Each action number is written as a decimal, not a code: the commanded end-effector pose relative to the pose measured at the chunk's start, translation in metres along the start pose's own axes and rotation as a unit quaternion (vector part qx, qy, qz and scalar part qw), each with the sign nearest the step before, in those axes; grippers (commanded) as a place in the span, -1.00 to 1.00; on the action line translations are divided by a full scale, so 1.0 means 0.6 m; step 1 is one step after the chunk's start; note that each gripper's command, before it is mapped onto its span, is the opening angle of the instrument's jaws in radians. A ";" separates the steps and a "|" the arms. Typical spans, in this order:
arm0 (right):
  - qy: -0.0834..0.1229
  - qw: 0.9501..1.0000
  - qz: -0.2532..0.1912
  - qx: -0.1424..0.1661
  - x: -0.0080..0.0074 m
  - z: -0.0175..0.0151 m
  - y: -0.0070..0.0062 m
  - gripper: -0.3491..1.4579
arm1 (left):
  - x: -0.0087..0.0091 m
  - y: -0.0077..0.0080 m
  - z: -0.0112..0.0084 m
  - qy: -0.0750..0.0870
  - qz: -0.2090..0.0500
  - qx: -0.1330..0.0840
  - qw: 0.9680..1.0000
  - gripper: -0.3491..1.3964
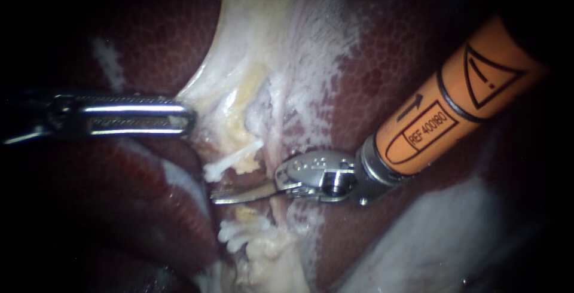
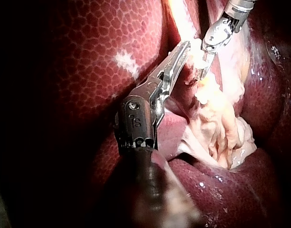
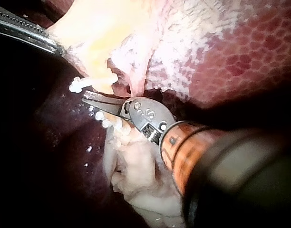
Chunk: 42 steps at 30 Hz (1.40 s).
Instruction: Go back from the cut left tube
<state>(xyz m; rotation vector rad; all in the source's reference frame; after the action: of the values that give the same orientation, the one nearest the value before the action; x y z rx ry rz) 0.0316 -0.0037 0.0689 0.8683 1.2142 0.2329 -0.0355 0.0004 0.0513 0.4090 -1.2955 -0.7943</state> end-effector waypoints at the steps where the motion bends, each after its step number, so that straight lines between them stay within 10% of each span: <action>1: 0.000 1.000 0.000 0.000 0.0000 0.0000 0.0001 -1.00 | 0.0000 0.0000 0.0000 0.000 0.000 0.000 1.000 -1.00; 11: 0.001 1.000 0.004 -0.001 0.0005 -0.0003 0.0003 -0.94 | 0.0000 0.0000 0.0000 0.000 0.000 0.000 1.000 -1.00; 15: 0.001 1.000 -0.008 -0.001 0.0006 -0.0004 0.0003 -0.24 | 0.0000 0.0000 0.0000 0.000 0.000 0.000 1.000 -1.00; 20: 0.000 1.000 -0.014 0.001 0.0005 -0.0005 0.0002 0.15 | 0.0000 0.0000 0.0000 0.000 0.000 0.000 1.000 -1.00; 42: 0.003 1.000 -0.024 -0.003 0.0011 -0.0047 -0.0016 0.19 | 0.0001 0.0000 -0.0003 0.000 0.000 0.001 1.000 -1.00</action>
<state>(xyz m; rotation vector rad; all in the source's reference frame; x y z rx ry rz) 0.0284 -0.0026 0.0673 0.8273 1.2398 0.2019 -0.0354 0.0003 0.0514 0.4094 -1.2954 -0.7935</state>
